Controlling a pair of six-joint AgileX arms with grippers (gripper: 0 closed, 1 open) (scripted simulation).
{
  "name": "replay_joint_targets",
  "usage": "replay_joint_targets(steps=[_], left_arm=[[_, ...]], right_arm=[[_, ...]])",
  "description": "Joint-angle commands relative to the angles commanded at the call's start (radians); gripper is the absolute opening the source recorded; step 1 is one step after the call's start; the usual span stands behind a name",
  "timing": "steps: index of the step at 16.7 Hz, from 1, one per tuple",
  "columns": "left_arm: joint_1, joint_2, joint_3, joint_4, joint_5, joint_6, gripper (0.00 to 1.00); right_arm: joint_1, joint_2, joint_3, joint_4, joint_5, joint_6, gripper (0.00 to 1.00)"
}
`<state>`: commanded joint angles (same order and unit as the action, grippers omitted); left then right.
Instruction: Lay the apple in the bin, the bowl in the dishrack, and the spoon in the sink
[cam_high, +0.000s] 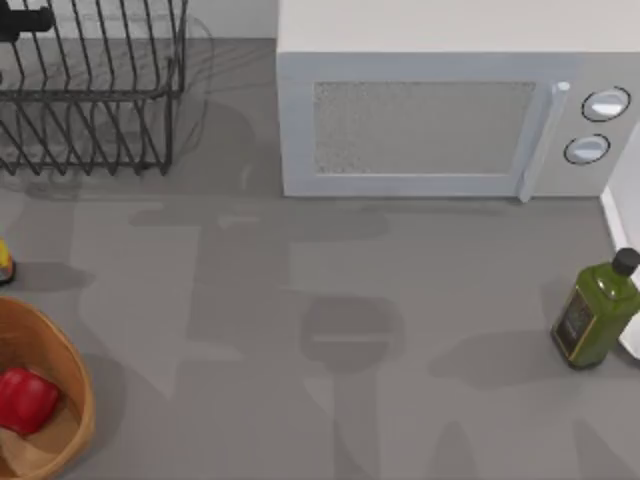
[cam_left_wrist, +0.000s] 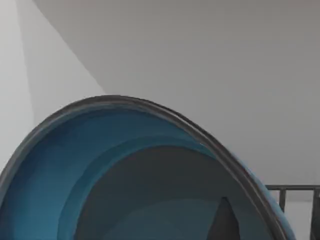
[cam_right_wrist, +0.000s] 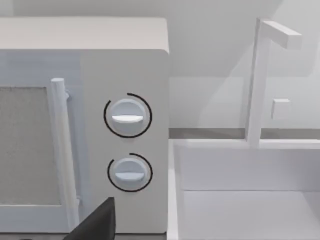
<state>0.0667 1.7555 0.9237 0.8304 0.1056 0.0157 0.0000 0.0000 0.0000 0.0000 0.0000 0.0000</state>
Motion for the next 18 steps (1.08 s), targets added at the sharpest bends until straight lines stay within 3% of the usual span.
replay_joint_targets(steps=[5, 18], left_arm=[[0.000, 0.000, 0.000, 0.000, 0.000, 0.000, 0.98], [-0.001, -0.061, -0.029, -0.028, -0.004, 0.000, 1.00]], right_arm=[[0.000, 0.000, 0.000, 0.000, 0.000, 0.000, 1.00], [0.000, 0.000, 0.000, 0.000, 0.000, 0.000, 1.00]])
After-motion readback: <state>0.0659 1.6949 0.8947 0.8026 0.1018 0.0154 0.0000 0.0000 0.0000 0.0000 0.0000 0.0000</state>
